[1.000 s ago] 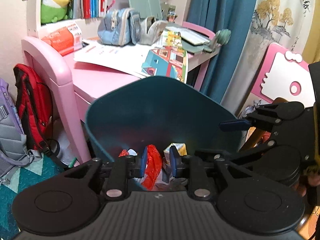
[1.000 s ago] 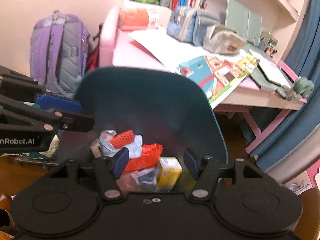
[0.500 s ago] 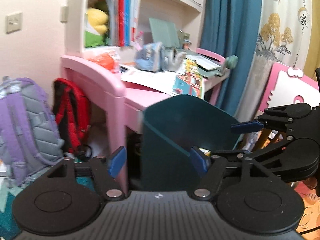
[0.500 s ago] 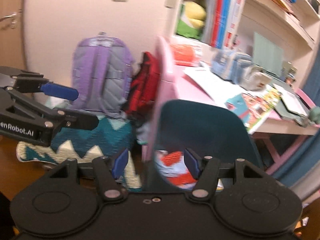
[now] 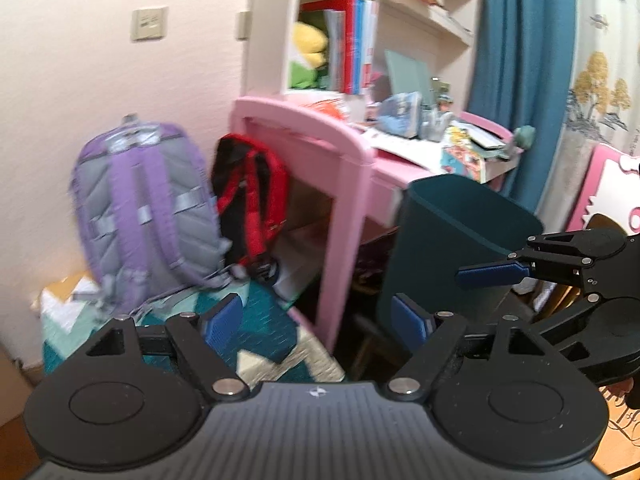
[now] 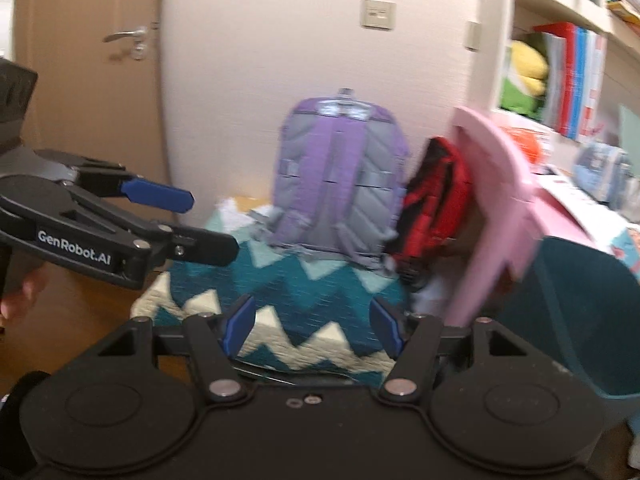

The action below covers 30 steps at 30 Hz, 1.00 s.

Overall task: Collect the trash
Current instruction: 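Move both tools back down to the trash under the bed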

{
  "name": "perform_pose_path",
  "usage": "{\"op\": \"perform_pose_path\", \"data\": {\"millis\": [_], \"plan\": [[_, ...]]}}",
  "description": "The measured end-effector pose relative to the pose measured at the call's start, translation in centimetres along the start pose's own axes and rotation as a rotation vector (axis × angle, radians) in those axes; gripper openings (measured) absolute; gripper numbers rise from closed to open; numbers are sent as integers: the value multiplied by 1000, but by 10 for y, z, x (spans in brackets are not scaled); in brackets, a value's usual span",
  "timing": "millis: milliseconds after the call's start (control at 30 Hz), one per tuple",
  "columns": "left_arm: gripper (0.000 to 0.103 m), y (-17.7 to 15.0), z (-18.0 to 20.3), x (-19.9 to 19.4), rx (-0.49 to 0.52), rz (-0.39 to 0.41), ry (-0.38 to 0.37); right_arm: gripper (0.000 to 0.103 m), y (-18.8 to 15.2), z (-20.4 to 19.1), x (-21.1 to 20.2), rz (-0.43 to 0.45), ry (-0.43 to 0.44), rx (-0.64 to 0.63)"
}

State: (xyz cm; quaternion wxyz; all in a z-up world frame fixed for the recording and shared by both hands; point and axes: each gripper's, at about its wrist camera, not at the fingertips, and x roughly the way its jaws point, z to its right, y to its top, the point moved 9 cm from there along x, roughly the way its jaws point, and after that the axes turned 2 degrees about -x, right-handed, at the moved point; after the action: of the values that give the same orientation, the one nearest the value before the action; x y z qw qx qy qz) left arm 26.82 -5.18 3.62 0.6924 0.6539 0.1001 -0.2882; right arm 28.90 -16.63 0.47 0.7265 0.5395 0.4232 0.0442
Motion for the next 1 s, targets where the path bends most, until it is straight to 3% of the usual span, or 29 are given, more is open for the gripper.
{"op": "perform_pose_path", "data": {"millis": [200, 500, 767, 1000], "plan": [[100, -39, -66, -21, -66, -6, 94, 65, -10, -55, 36, 1, 86, -37], [103, -109, -155, -25, -114, -15, 171, 66, -58, -114, 118, -120, 162, -32], [103, -176, -216, 5, -89, -53, 225, 67, -121, -141, 210, -247, 165, 4], [103, -237, -255, 58, -43, -184, 195, 67, -176, -156, 286, -363, 184, -10]]}}
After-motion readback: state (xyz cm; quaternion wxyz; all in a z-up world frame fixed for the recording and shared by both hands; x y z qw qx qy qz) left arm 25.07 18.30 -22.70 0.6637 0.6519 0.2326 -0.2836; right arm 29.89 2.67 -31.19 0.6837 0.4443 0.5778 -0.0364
